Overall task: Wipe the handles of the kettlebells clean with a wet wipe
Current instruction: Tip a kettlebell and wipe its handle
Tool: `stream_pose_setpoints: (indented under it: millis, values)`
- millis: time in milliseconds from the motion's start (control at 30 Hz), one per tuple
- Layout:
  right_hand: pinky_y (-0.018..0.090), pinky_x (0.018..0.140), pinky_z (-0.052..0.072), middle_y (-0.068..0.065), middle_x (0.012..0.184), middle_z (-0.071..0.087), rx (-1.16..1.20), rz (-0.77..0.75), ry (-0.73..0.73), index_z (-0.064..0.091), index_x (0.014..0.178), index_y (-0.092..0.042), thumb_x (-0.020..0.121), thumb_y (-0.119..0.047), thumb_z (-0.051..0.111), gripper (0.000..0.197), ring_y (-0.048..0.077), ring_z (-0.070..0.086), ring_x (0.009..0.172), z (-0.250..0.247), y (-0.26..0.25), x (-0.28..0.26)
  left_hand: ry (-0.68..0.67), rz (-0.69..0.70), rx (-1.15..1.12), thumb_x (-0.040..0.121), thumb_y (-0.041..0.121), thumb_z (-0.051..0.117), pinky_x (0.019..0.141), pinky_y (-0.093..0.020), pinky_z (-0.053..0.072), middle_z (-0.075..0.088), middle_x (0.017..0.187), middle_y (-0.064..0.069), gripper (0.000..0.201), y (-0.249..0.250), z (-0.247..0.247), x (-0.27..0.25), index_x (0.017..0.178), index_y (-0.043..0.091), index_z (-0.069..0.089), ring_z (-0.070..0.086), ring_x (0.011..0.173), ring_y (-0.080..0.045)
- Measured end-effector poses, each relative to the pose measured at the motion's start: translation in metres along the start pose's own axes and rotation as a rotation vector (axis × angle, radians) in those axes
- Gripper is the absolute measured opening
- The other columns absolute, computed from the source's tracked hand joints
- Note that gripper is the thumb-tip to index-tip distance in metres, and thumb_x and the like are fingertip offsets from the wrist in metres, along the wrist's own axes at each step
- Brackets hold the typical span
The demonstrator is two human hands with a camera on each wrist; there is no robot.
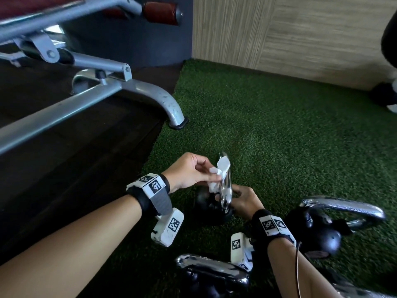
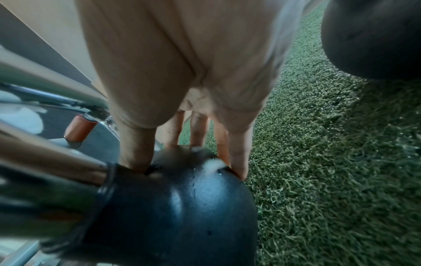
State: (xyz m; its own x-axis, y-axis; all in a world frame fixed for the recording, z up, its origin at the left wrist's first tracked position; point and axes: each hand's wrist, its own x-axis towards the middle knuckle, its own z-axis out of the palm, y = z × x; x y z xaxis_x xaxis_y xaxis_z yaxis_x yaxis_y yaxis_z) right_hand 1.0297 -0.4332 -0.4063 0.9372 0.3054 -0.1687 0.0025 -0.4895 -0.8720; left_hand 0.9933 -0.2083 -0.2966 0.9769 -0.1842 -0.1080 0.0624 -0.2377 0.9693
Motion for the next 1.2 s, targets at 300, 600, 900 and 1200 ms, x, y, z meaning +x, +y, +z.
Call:
stream_pose_setpoints:
  millis: [300,600,900,1200]
  values:
    - [0.033,0.091,0.059,-0.016,0.092,0.080,-0.022,0.005,-0.017,0.079,0.101,-0.043,0.050,-0.058,0.082,0.053,0.005,0.074,0.094,-0.003,-0.003,-0.001,-0.051,0.153,0.093,0.073,0.005,0.090,0.078,-0.021,0.056,0.077,0.081,0.005,0.018,-0.017,0.016,-0.030,0.078,0.012,0.075,0.071,0.080,-0.006]
    - [0.028,0.079,0.057,-0.014,0.089,0.080,-0.021,0.032,-0.011,0.081,0.105,-0.036,0.062,-0.044,0.091,0.045,0.003,0.072,0.084,-0.005,-0.007,-0.006,-0.003,0.313,0.377,0.080,0.012,0.084,0.070,-0.026,0.055,0.077,0.080,0.009,0.014,-0.029,0.025,-0.047,0.074,0.020,0.075,0.072,0.077,-0.001]
    - [0.035,0.094,0.059,-0.010,0.104,0.080,-0.178,0.049,-0.016,0.078,0.114,-0.035,0.061,-0.048,0.087,0.055,0.012,0.074,0.103,-0.003,-0.018,-0.007,0.057,0.205,0.429,0.077,0.013,0.087,0.071,-0.008,0.048,0.073,0.075,0.017,0.015,-0.048,0.026,-0.040,0.078,0.023,0.076,0.069,0.075,0.007]
    - [0.006,0.069,0.052,-0.011,0.095,0.076,-0.133,-0.288,0.333,0.078,0.112,-0.026,0.087,-0.014,0.081,0.028,0.000,0.067,0.075,-0.047,-0.118,-0.044,0.160,-0.073,-0.161,0.081,0.010,0.084,0.055,-0.014,0.053,0.073,0.071,0.000,0.020,0.006,-0.004,-0.034,0.093,0.002,0.071,0.067,0.060,-0.003]
